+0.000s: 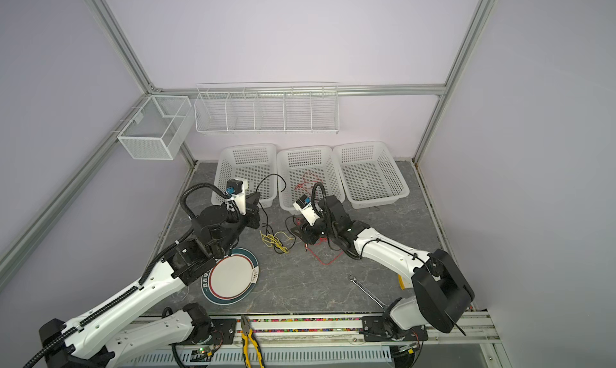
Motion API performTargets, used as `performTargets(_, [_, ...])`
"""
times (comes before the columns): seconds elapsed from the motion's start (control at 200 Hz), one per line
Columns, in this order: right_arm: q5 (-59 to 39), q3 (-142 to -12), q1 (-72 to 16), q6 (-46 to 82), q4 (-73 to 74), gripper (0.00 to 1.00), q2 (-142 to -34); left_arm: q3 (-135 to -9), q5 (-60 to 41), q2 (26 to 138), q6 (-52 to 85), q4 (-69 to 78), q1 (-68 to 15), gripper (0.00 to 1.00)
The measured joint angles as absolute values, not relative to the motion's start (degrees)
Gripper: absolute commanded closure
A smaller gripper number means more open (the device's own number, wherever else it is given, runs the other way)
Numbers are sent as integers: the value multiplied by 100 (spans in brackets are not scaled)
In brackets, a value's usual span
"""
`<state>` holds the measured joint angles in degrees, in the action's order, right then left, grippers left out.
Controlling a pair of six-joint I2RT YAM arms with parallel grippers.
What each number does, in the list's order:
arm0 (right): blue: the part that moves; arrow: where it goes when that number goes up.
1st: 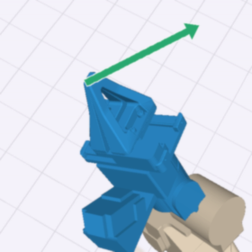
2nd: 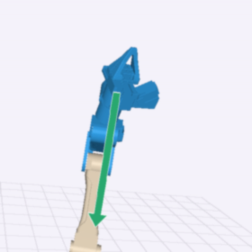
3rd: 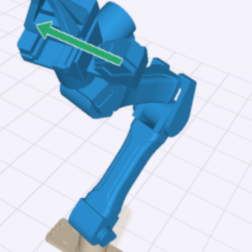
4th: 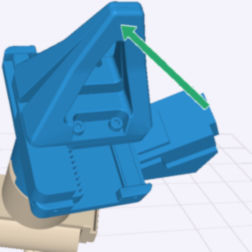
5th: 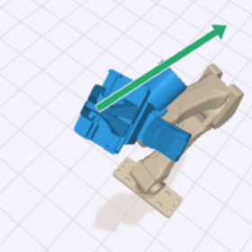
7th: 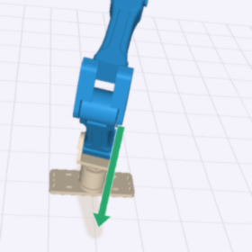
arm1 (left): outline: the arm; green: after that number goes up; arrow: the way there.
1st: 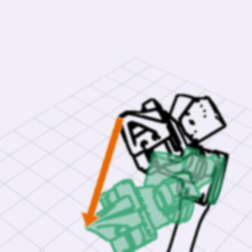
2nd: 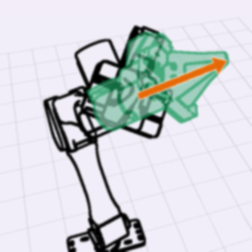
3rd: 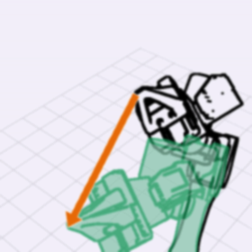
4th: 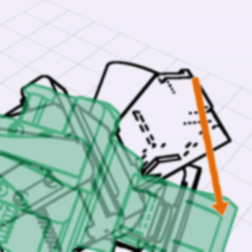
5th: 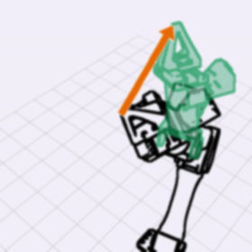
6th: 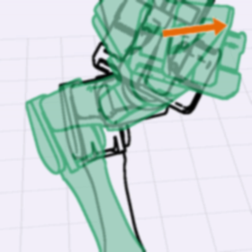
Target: Untangle the cables
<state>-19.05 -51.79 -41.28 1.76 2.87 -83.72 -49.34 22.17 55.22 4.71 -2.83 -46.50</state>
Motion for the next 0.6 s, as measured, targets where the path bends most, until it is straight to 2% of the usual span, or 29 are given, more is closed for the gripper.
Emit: performTargets(0.6, [-2635,-5588,-4442,303,827,51,-9644,-4971,1959,5627,611,-134,-4650,100])
